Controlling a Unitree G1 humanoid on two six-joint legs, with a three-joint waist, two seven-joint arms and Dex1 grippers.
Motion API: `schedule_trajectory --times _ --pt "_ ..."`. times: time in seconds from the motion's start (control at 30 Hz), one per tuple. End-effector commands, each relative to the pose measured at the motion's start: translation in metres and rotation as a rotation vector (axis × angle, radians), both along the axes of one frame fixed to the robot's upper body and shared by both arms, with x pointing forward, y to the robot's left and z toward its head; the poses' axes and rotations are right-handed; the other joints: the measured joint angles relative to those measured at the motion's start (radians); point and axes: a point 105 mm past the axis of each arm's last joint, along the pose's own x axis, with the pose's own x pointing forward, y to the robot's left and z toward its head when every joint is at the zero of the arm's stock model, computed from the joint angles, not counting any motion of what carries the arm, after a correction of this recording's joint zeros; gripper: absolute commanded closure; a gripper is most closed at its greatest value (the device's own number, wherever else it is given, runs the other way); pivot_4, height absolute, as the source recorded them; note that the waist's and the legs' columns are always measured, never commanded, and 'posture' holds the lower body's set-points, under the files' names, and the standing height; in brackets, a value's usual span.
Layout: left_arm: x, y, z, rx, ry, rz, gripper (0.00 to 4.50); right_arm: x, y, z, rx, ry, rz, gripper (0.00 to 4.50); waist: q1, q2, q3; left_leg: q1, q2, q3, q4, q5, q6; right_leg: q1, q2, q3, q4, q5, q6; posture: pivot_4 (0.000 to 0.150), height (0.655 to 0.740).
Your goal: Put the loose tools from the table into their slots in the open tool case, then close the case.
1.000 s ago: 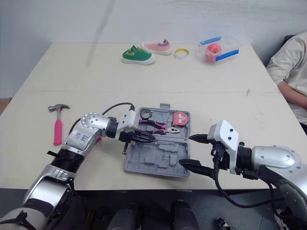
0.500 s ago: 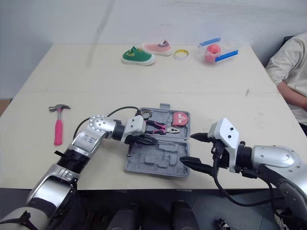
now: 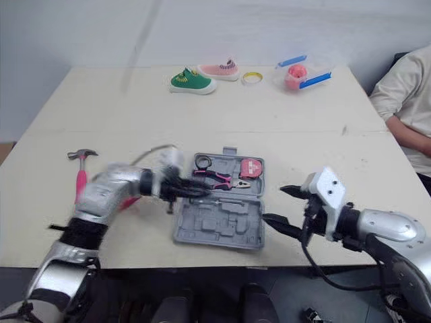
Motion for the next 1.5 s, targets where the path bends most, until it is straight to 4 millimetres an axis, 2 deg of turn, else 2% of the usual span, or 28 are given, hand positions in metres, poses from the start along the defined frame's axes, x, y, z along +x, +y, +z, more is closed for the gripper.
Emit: schedule_trajectory --times 0.03,0.13,0.17,0.2,0.27,0.33,0.47,0.63,0.77,0.9,0.97,1.07,1.17,1.4,1.5 --pt "-0.015 0.078 0.013 -0.032 0.012 0.318 2.19 -0.001 -0.052 0.022 -0.045 -0.054 -0.144 0.00 -0.007 0.002 0.001 0.003 -0.001 0.001 -0.004 0.000 0.001 0.001 0.000 0.002 -0.001 0.000 0.000 0.150 0.7400" --pt "-0.033 0.129 0.009 0.023 0.003 0.550 0.99 -0.007 -0.086 0.023 -0.095 -0.038 -0.224 0.00 -0.004 0.001 0.002 0.006 -0.002 0.001 -0.004 -0.005 0.009 0.005 -0.002 0.003 -0.005 0.000 0.000 0.150 0.7400" --pt "-0.042 0.152 0.008 0.033 0.002 0.652 0.57 -0.010 -0.097 0.023 -0.108 -0.029 -0.245 0.00 -0.002 0.001 0.002 0.006 -0.002 0.001 -0.004 -0.005 0.009 0.005 -0.002 0.003 -0.008 0.000 0.000 0.150 0.7400" --pt "-0.057 0.187 0.007 0.026 0.010 0.815 0.13 -0.011 -0.112 0.024 -0.123 -0.022 -0.287 0.00 0.000 0.000 0.002 0.006 -0.002 0.001 -0.005 -0.005 0.009 0.005 -0.002 0.003 -0.009 0.001 0.001 0.150 0.7400" --pt "-0.084 0.235 0.007 -0.023 0.037 1.069 0.04 -0.009 -0.135 0.024 -0.129 -0.014 -0.350 0.00 0.000 -0.001 0.002 0.007 -0.002 0.000 -0.005 -0.005 0.009 0.005 -0.002 0.003 -0.009 0.000 0.001 0.150 0.7400" --pt "-0.098 0.249 0.003 -0.037 0.054 1.167 0.04 -0.005 -0.143 0.022 -0.129 -0.017 -0.371 0.00 0.001 -0.003 0.002 0.008 -0.002 0.000 -0.007 -0.005 0.009 0.005 -0.003 0.003 -0.010 0.000 0.000 0.150 0.7400" --pt "-0.112 0.241 -0.005 -0.013 0.059 1.231 0.04 0.005 -0.135 0.023 -0.121 -0.043 -0.322 0.00 0.009 0.003 0.001 0.008 -0.003 0.001 -0.010 -0.005 0.009 0.005 -0.006 0.003 -0.011 0.000 0.000 0.150 0.7400" --pt "-0.102 0.231 -0.017 0.041 0.075 1.361 0.04 0.023 -0.090 0.037 -0.094 -0.097 -0.143 0.00 0.004 0.003 0.001 0.008 -0.003 0.000 -0.011 -0.004 0.006 0.003 -0.005 0.003 -0.010 0.000 0.000 0.150 0.7400" --pt "-0.075 0.216 -0.022 0.044 0.125 1.391 0.04 0.025 -0.016 0.058 -0.043 -0.158 0.143 0.00 0.002 0.006 0.003 0.008 -0.003 0.000 -0.012 -0.003 0.005 0.003 -0.004 0.002 -0.009 0.000 -0.001 0.150 0.7400" --pt "-0.051 0.211 -0.038 0.066 0.208 1.433 0.04 0.011 0.066 0.077 0.021 -0.246 0.459 0.00 -0.009 0.005 0.004 0.008 -0.002 0.000 -0.012 -0.003 0.003 0.002 -0.002 0.002 -0.009 0.000 -0.001 0.150 0.7400" --pt "-0.039 0.210 -0.042 0.044 0.243 1.449 0.04 0.004 0.091 0.085 0.037 -0.279 0.560 0.00 -0.008 0.004 0.004 0.006 -0.002 0.000 -0.011 -0.003 0.003 0.001 -0.002 0.001 -0.009 0.000 -0.001 0.150 0.7400" --pt "-0.025 0.217 -0.043 0.071 0.240 1.475 0.04 -0.004 0.108 0.096 0.085 -0.287 0.648 0.00 -0.006 0.001 0.005 0.004 -0.002 0.000 -0.011 -0.001 -0.001 0.000 -0.002 0.000 -0.009 0.000 -0.001 0.150 0.7400" --pt "-0.013 0.225 -0.044 0.093 0.241 1.497 0.04 -0.004 0.116 0.102 0.113 -0.290 0.675 0.00 -0.001 0.000 0.005 0.003 -0.002 0.000 -0.010 -0.001 -0.001 0.000 -0.003 0.000 -0.010 0.000 0.000 0.150 0.7400" --pt "0.019 0.212 -0.060 0.132 0.292 1.432 0.04 0.005 0.122 0.102 0.131 -0.302 0.645 0.00 0.007 -0.001 0.004 0.003 -0.003 0.000 -0.010 -0.001 -0.001 0.000 -0.004 0.000 -0.011 0.000 0.000 0.150 0.7400" --pt "0.026 0.207 -0.063 0.149 0.287 1.417 0.88 0.009 0.119 0.100 0.123 -0.304 0.615 0.00 0.006 -0.001 0.004 0.004 -0.003 0.000 -0.010 -0.001 -0.001 0.000 -0.004 -0.001 -0.009 0.000 0.000 0.150 0.7400"
